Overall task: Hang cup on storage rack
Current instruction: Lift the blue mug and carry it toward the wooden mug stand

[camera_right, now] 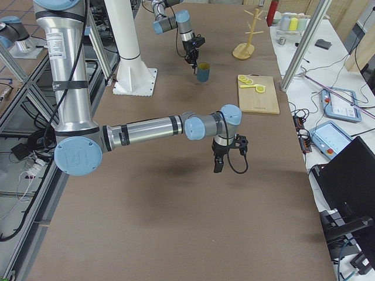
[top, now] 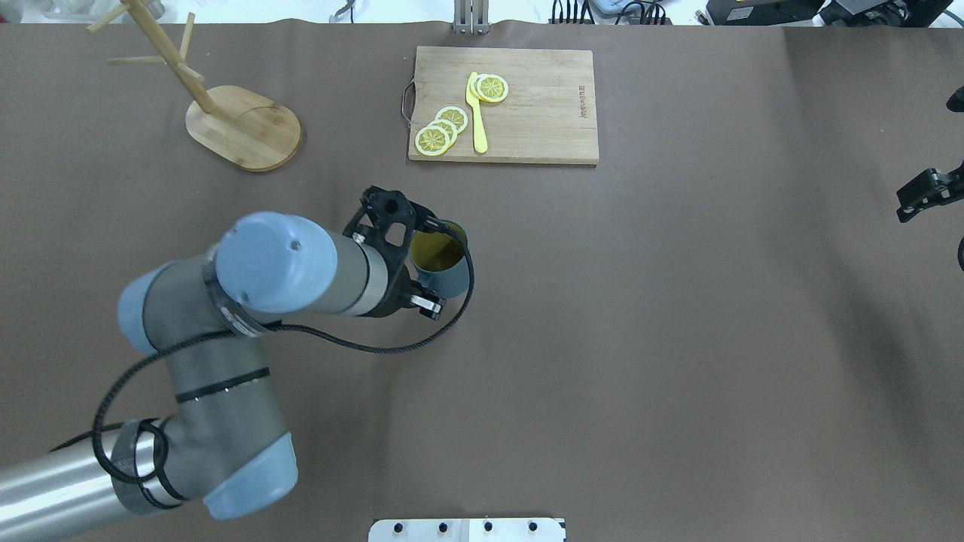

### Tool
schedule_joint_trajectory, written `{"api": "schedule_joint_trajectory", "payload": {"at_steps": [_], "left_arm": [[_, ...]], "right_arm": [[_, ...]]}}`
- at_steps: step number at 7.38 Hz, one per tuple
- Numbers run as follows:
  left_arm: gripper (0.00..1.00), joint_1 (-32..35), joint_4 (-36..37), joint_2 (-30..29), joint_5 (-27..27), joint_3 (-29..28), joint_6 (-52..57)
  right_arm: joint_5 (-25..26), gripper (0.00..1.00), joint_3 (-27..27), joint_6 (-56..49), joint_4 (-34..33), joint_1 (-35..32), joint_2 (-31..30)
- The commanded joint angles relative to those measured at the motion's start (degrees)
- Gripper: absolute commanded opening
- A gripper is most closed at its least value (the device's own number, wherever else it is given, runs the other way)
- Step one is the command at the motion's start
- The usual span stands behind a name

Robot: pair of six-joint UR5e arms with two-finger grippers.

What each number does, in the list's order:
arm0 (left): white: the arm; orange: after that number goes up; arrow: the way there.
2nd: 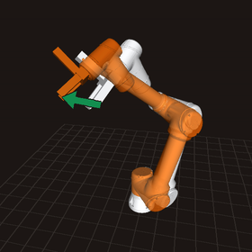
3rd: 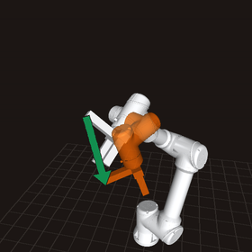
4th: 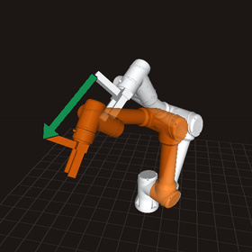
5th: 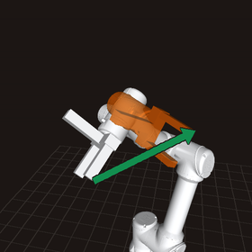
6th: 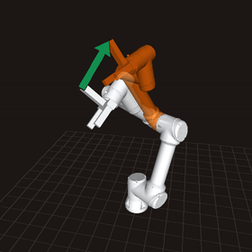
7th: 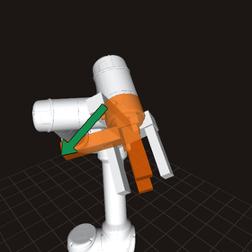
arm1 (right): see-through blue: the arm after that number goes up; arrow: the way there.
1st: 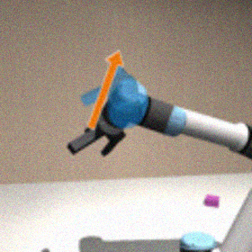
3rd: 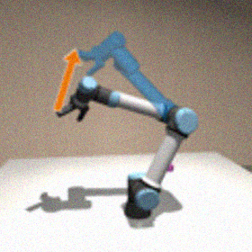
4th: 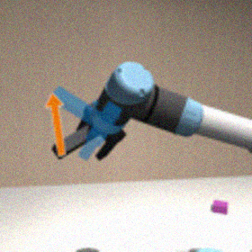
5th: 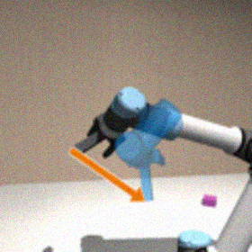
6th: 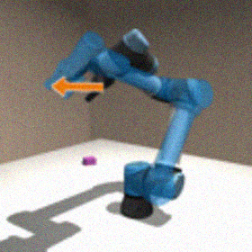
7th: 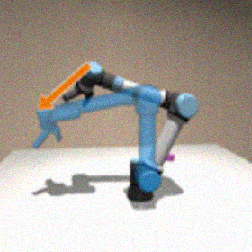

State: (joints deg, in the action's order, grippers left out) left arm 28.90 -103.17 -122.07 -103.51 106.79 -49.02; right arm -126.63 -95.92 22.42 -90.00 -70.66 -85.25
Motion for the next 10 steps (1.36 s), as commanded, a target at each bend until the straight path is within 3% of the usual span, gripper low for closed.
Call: {"api": "schedule_joint_trajectory", "payload": {"at_steps": [1, 3, 6, 8, 10], "left_arm": [[0.0, 12.18, -2.36, 3.92, -16.23, 0.88, -0.81], [0.0, 19.76, -9.56, 8.33, -23.46, -1.39, -9.79], [0.0, 25.04, -31.75, 7.55, -23.76, -11.75, -43.24], [0.0, 26.9, -41.55, 7.29, -21.75, -15.9, -59.89], [0.0, 27.35, -45.6, 6.33, -12.3, -16.26, -75.35]], "right_arm": [[0.15, 1.0, -0.15, 0.08, 0.0, 0.0, -0.01], [0.42, 1.0, -0.32, 0.16, 0.09, 0.0, -0.01], [0.33, 1.0, -0.32, 0.34, 0.0, 0.0, 0.08], [0.5, 1.0, -0.32, 0.25, 0.09, 0.0, 0.08], [1.29, 1.0, -0.59, 0.25, 0.18, 0.0, 0.08]]}}
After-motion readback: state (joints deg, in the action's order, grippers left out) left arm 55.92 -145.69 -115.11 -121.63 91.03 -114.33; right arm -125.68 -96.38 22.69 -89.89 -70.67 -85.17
